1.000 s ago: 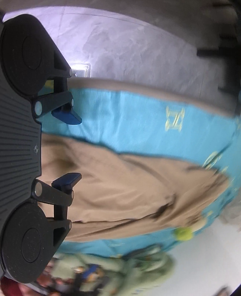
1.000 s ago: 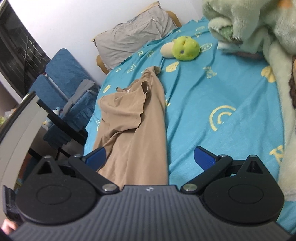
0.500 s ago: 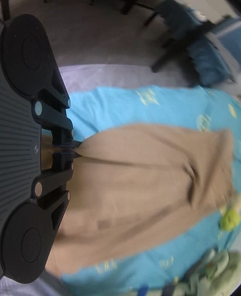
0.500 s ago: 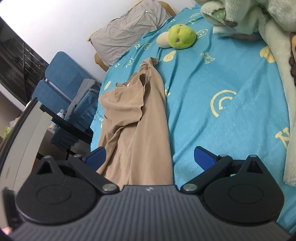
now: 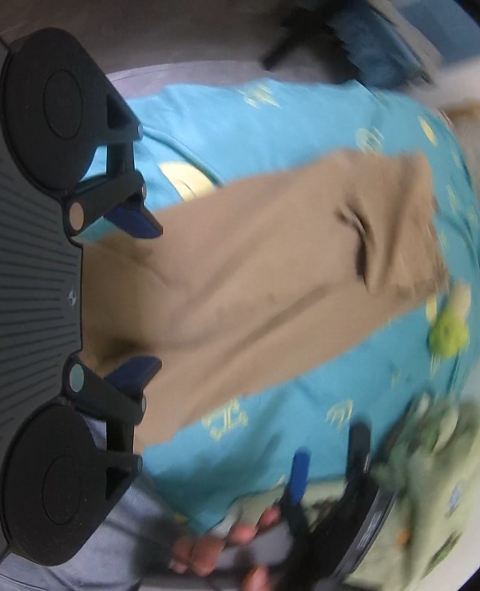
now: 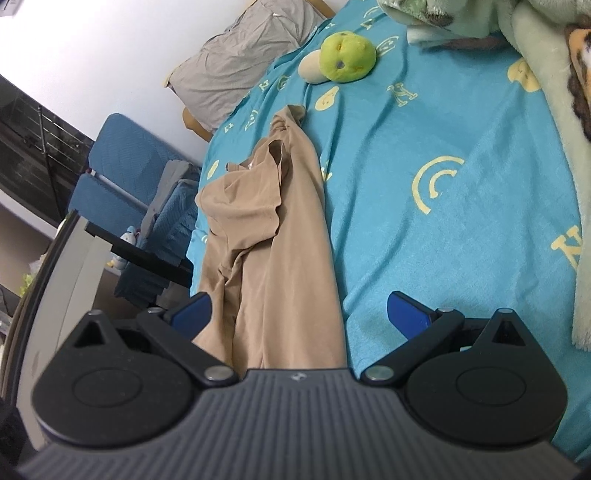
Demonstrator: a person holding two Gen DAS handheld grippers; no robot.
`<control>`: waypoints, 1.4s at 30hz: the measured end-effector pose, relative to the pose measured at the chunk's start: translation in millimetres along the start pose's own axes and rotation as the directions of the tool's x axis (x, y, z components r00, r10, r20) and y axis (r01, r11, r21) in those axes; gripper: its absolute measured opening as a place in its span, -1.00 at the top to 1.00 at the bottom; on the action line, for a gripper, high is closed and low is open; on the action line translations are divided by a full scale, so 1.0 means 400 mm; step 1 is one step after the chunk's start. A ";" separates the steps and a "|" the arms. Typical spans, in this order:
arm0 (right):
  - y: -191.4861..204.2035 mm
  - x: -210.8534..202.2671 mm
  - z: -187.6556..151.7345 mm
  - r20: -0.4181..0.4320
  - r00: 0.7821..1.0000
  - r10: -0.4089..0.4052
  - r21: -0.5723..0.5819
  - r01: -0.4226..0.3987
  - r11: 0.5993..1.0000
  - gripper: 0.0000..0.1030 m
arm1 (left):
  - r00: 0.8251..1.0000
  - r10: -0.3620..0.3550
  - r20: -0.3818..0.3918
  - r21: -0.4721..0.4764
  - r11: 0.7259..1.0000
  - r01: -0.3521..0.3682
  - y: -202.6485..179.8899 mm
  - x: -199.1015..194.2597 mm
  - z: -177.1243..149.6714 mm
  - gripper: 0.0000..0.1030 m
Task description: Fold clothes
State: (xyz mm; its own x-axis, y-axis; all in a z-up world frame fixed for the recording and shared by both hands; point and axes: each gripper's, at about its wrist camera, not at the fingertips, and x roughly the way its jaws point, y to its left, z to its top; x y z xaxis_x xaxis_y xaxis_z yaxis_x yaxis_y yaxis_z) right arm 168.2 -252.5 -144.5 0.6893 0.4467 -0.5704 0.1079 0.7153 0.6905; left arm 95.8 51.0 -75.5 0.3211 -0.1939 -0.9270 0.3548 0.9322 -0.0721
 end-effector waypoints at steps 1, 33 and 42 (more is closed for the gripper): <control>0.002 0.003 -0.001 -0.003 1.000 -0.001 -0.005 0.001 1.000 -1.00 | 1.000 0.000 -0.005 -0.042 0.999 0.000 0.025 0.008 -0.012 -0.44; 0.069 0.093 -0.219 -0.569 0.808 -0.154 -0.193 0.051 0.980 -0.71 | 0.959 -0.159 -0.235 -0.302 0.950 0.084 0.067 0.109 -0.078 0.68; 0.135 0.010 -0.237 -0.489 0.825 -0.282 -0.424 0.057 0.904 0.76 | 0.980 -0.153 0.126 -0.370 0.909 0.190 0.094 -0.107 -0.113 0.80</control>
State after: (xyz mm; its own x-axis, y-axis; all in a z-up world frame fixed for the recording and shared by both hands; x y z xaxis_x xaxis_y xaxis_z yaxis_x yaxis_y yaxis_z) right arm 109.0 -161.1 -151.6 0.1878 0.4302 -0.8830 -0.1670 0.8999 0.4029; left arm 55.9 108.1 -55.1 0.3710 -0.3717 -0.8510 0.0589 0.9240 -0.3779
